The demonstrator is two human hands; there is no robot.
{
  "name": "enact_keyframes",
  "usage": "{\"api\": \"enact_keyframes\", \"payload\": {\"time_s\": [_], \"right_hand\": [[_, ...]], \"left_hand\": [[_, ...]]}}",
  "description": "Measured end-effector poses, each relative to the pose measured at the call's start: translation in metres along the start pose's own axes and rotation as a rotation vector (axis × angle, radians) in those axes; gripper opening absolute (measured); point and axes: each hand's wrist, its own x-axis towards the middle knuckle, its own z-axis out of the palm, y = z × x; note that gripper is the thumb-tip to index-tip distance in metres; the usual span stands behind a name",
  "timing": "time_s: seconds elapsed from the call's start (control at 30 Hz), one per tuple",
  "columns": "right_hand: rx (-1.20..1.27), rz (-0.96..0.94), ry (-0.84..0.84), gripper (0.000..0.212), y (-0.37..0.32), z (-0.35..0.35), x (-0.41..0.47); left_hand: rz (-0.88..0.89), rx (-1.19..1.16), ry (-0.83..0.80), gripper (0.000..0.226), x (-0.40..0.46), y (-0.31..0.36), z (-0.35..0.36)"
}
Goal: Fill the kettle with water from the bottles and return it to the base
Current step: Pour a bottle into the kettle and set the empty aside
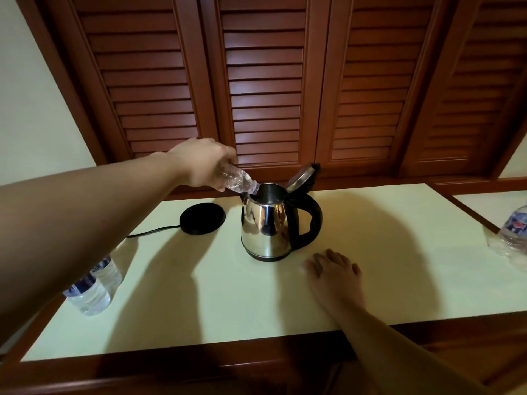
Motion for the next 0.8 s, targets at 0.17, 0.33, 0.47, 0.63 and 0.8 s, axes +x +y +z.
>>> {"api": "enact_keyframes", "payload": {"time_s": [0.17, 0.33, 0.47, 0.63, 0.8], "right_hand": [[-0.031, 0.005, -0.001, 0.049, 0.0, 0.0, 0.0], [-0.02, -0.001, 0.002, 0.046, -0.002, -0.002, -0.001], [-0.017, -0.004, 0.014, 0.047, -0.001, -0.001, 0.0], [-0.014, 0.003, 0.028, 0.049, -0.001, 0.0, 0.0], [-0.055, -0.035, 0.014, 0.053, -0.004, -0.004, -0.002]], "left_hand": [[0.024, 0.019, 0.038, 0.059, 0.001, 0.0, -0.002], [0.06, 0.048, 0.076, 0.06, 0.005, 0.002, -0.005], [0.084, 0.096, 0.128, 0.063, 0.007, 0.004, -0.008], [0.099, 0.097, 0.18, 0.059, 0.006, 0.007, -0.008], [-0.035, -0.073, 0.207, 0.057, -0.003, 0.008, 0.011]]}}
